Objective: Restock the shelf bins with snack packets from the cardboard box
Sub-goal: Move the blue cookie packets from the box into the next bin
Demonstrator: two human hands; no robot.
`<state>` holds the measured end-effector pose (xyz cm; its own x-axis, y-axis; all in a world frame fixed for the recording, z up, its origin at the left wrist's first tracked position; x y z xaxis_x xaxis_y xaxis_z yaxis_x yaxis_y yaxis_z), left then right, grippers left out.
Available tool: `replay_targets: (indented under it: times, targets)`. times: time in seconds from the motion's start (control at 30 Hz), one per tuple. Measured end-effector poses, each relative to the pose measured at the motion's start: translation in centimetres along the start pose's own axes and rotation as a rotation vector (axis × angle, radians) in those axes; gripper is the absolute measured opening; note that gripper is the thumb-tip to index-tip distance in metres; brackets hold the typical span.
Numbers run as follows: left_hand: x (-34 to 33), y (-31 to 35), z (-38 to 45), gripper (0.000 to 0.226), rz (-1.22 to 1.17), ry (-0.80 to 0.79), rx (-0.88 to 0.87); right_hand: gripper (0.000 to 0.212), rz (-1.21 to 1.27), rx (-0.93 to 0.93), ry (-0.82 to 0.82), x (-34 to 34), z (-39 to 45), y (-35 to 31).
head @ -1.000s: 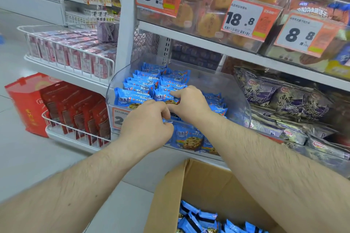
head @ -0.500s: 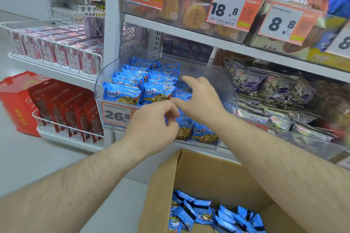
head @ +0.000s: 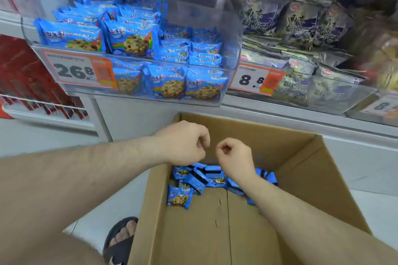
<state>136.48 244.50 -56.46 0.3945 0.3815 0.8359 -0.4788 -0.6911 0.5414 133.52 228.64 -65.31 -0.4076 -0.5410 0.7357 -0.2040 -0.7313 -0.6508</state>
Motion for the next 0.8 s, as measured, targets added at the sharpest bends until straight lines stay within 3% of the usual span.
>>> replay_targets:
  times: [0.07,0.13,0.4,0.53,0.67,0.8]
  targets:
    - [-1.0,-0.1,0.5,0.019,-0.005,-0.044,0.014,0.014,-0.082,-0.182,-0.165,-3.7,-1.0,4.6]
    - [-1.8,-0.4,1.0,0.019,-0.019,-0.074,0.039,0.010,-0.186,-0.225,-0.252,-6.7,-2.0,8.0]
    - [-2.9,-2.8,2.1,0.014,-0.080,-0.066,0.133,0.056,-0.484,-0.107,-0.406,-16.3,-3.8,13.4]
    - [-2.7,-3.1,2.0,0.017,-0.091,-0.044,0.134,0.054,-0.606,-0.068,-0.433,-17.5,-3.8,14.0]
    - [-2.6,-3.0,1.9,0.017,-0.133,-0.043,0.142,0.033,-0.530,0.075,-0.222,-14.1,-3.8,12.9]
    - [-2.7,-3.2,1.9,0.016,-0.309,-0.043,0.277,0.050,-0.223,0.380,0.106,-6.4,-4.1,9.2]
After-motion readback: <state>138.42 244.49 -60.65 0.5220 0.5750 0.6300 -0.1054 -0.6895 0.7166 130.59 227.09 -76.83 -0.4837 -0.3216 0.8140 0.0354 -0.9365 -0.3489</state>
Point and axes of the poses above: each hand's wrist, its own z-axis towards the middle knuckle, its own x-axis out of the back of the hand, y = z × x, the point moved 6 cm from there along z, towards the middle knuckle, and after that the axes turned 8 degrees about y, right-handed, at the moved point
